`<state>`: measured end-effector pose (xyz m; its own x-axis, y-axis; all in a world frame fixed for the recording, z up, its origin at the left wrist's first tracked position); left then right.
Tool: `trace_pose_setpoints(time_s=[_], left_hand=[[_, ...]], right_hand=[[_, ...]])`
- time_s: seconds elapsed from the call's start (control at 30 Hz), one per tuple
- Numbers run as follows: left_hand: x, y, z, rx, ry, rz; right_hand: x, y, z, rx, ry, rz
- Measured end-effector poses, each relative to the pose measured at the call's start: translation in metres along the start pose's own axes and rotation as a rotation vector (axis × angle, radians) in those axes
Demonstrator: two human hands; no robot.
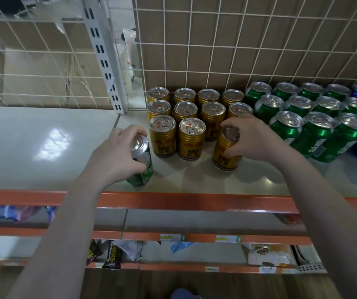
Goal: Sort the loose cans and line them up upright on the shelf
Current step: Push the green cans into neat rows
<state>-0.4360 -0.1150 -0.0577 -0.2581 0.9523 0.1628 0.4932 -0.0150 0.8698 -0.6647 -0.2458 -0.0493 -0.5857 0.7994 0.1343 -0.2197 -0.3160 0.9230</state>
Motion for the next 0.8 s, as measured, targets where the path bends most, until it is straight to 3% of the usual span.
trace_pose_setpoints(time_s=[0.23, 0.4, 0.8], left_hand=[[0.0, 0.0, 0.001, -0.015, 0.0, -0.005], [-0.002, -0.001, 0.001, -0.024, -0.009, -0.005], [-0.001, -0.002, 0.002, -0.029, -0.023, -0.024]], right_hand=[[-0.008, 0.001, 0.003, 0.03, 0.084, 0.098], [-0.017, 0.011, 0.005, 0.328, -0.05, 0.123], [-0.034, 0.016, 0.033, 0.281, 0.107, 0.203]])
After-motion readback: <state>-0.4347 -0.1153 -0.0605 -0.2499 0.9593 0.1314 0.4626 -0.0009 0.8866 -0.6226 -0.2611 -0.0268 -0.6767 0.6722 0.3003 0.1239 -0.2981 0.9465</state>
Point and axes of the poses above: each hand's wrist, its own x-axis away from the middle knuckle, its own y-axis out of the back of the hand, z = x × y, the point moved 8 cm from there along -x, towards the middle knuckle, and after that the axes turned 8 degrees about z, right-handed, at the moved point
